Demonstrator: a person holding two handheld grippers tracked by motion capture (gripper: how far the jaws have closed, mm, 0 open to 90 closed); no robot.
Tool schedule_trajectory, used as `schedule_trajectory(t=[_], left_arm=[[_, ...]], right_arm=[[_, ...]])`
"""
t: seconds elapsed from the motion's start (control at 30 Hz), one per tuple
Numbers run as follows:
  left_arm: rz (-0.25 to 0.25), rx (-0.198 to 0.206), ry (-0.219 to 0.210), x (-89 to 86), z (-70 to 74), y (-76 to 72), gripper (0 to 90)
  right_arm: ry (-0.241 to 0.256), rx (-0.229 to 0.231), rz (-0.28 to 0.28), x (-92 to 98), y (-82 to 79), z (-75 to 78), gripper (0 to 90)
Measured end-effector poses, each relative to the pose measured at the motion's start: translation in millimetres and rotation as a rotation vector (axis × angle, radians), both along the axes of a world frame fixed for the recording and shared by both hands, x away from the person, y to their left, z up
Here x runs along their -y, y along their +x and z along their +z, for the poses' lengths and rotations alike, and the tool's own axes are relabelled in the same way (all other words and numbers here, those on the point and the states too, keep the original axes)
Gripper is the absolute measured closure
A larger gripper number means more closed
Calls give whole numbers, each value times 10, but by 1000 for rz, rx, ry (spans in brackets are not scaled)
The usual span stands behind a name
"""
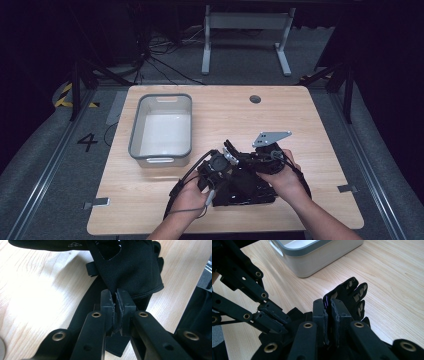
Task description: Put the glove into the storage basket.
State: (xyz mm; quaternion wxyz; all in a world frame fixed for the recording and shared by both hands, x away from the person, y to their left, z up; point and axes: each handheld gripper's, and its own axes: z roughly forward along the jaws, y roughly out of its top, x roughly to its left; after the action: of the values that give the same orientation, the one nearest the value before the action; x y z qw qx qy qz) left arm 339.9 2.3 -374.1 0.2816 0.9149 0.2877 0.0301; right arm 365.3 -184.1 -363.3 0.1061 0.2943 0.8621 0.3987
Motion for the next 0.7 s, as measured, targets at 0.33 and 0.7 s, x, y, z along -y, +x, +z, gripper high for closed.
schedule_trajectory(t=[0.33, 0.7], left_arm=[[18, 55, 33, -76, 110, 6, 855], [-32, -9, 89, -111, 60, -4, 851]], right_arm=[[12, 31, -14, 1, -81, 59, 822], [19, 4, -9, 94, -93, 66, 659]])
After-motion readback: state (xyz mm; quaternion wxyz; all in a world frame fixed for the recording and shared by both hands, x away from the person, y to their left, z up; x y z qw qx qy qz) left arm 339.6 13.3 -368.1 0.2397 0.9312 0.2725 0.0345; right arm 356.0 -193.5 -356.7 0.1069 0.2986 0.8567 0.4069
